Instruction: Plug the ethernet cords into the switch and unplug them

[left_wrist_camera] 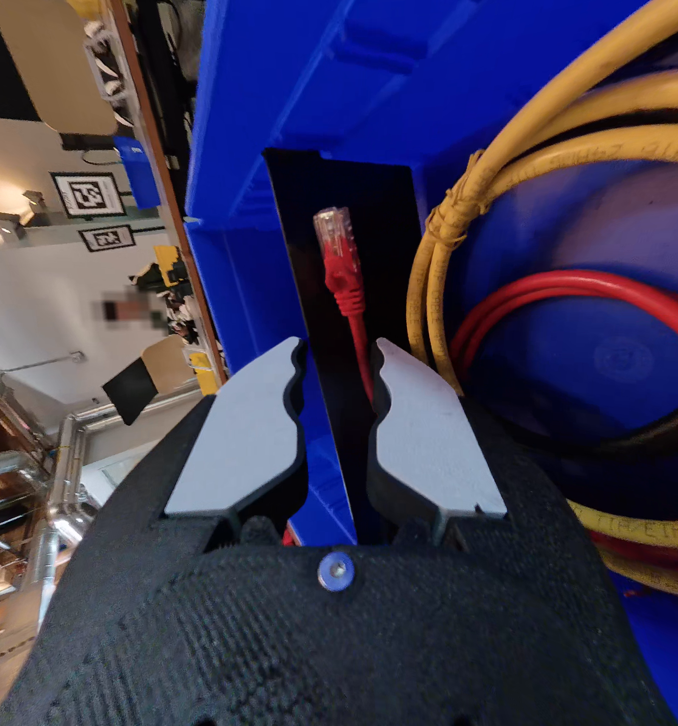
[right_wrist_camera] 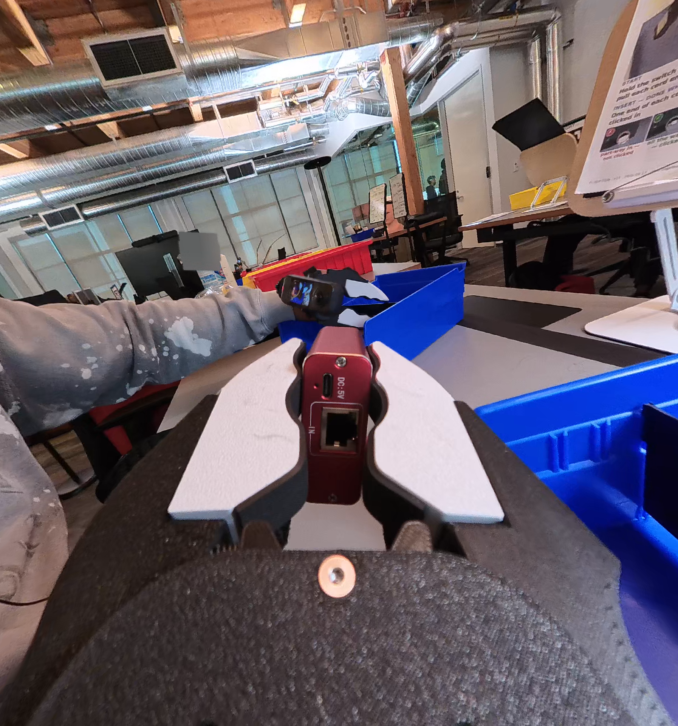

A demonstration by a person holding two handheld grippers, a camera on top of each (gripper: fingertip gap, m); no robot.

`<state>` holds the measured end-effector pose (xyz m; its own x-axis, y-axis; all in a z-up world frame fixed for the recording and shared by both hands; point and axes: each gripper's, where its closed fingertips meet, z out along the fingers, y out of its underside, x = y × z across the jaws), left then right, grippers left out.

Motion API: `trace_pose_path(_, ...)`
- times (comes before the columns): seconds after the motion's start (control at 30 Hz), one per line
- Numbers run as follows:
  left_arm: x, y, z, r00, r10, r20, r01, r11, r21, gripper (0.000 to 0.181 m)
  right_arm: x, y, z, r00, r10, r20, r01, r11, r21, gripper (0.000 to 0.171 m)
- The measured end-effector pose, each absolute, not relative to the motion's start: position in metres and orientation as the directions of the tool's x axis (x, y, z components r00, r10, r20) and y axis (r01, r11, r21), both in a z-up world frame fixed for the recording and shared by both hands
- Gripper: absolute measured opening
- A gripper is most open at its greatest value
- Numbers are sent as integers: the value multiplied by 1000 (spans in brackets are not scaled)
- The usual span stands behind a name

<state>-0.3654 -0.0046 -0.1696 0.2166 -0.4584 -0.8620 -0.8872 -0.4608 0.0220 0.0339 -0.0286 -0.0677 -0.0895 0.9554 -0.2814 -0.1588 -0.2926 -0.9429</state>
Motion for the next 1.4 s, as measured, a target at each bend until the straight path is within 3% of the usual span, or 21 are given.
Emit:
trace_pose_path(0.13, -364, -3, -166, 158, -446, -881, -895, -442, 64, 24, 33, -20, -72, -78, 943, -324, -168, -333, -928, 28)
trace_pose_path(0.3, -359, -4, -150, 224, -374, -900, -905, -422, -49, 9, 32, -13, -78, -70, 924, -375, -173, -381, -908, 28)
trace_pose_path(0.53, -351, -10, -126, 524, -296, -799, -826, -404, -392, 6, 30, -10, -81, -74, 916, -394, -168, -401, -900, 28)
trace_pose_path(0.67, -349, -15, -100, 727, -299, -618, -684, -398, -612, 6, 29, -13, -83, -88, 915, -393, -157, -402, -902, 28)
trace_pose_path(0.83, -359, -20, -43, 861, -285, -421, -504, -376, -777, 7, 30, -16, -78, -100, 922, -375, -161, -387, -908, 28)
trace_pose_path(1.1, -361, -33, 39, 869, -337, -364, -477, -371, -797, 7, 34, -19, -70, -118, 928, -354, -177, -371, -912, 28)
trace_pose_path(1.4, -364, -42, 90, 842, -281, -461, -539, -393, -745, 6, 38, -20, -64, -124, 932, -341, -195, -360, -912, 28)
